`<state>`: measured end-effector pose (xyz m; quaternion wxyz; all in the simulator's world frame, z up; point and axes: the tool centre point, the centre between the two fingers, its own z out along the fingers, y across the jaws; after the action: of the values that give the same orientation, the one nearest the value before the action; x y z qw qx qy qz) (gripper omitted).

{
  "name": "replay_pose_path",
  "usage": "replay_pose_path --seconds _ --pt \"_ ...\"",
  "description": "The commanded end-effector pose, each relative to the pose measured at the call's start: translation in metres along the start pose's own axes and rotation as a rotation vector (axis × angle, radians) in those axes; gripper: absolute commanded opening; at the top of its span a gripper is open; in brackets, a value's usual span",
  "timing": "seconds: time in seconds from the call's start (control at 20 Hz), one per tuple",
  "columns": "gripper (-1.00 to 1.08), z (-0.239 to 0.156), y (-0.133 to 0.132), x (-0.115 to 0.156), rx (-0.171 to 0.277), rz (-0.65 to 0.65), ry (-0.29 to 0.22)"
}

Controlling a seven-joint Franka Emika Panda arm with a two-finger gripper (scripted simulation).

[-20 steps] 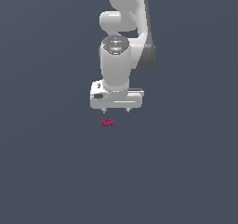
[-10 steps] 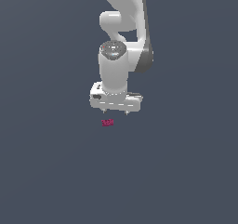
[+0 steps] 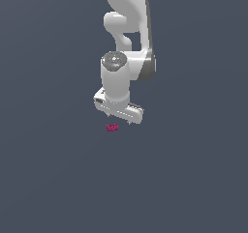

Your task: Pick up the object and move it to a goal position.

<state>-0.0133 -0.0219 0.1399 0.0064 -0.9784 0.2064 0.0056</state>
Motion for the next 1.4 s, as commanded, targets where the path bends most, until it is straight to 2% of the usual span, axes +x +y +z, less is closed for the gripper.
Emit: replay_pose_path --seconds 0.0,1.0,1.35 --pt "1.0 0.007 0.003 -0.001 0.003 0.083 -0.002" --pt "1.0 0.059 0.034 -0.007 0.003 0.735 0.002" --pt "1.0 0.071 0.045 -0.008 0.0 0.904 0.011"
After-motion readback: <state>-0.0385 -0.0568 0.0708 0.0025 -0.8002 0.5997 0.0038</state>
